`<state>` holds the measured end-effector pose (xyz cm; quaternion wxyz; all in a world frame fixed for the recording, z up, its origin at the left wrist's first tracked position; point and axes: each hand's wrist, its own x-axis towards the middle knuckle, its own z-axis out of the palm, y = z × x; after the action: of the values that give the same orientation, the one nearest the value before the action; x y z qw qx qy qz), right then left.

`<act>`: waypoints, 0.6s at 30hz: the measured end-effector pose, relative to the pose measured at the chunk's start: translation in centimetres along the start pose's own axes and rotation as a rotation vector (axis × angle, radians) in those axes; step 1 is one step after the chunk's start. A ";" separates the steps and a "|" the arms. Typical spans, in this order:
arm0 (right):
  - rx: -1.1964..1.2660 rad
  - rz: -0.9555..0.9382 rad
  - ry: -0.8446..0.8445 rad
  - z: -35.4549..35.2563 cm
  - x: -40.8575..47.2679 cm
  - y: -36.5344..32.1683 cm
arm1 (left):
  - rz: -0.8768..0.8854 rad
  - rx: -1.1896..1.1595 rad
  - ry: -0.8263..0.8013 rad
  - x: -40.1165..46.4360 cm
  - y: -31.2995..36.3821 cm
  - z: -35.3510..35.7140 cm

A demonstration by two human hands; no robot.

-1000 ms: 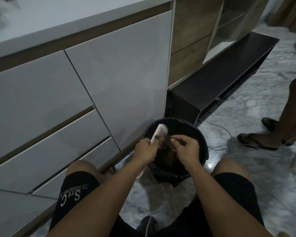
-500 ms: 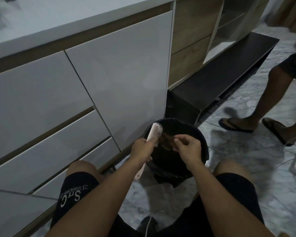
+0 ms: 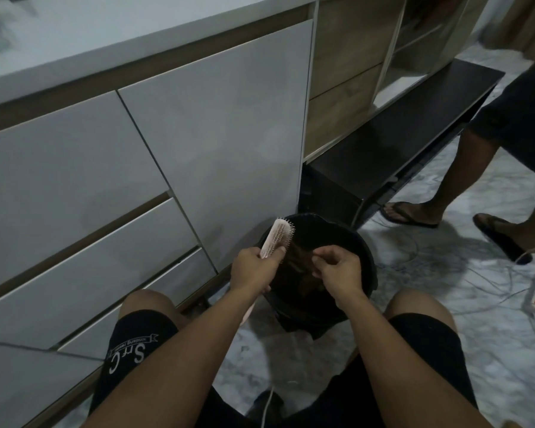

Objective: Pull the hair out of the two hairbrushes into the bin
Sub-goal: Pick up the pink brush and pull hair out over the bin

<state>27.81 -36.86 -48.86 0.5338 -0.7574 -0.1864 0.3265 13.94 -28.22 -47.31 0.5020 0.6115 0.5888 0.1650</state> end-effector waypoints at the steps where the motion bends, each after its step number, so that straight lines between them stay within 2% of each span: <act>1: -0.020 0.019 0.044 0.0 0.4 0.2 | -0.002 0.004 0.015 0.0 0.1 -0.2; 4: -0.068 0.045 0.136 -0.2 1.0 0.5 | 0.013 0.018 0.051 -0.3 0.2 -0.3; 9: -0.153 0.039 0.165 -0.3 0.4 0.3 | 0.008 0.018 0.061 -1.1 0.3 0.4; 15: -0.336 -0.024 0.021 -0.8 -0.1 -0.3 | 0.050 0.132 0.000 -1.1 1.1 1.3; 18: -0.331 -0.057 -0.030 -0.8 -0.4 -0.6 | 0.077 0.164 -0.026 -1.1 1.4 1.6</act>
<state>28.14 -37.41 -47.97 0.4081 -0.8244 -0.2671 0.2873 15.71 -29.55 -46.43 0.4513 0.6749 0.5697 0.1275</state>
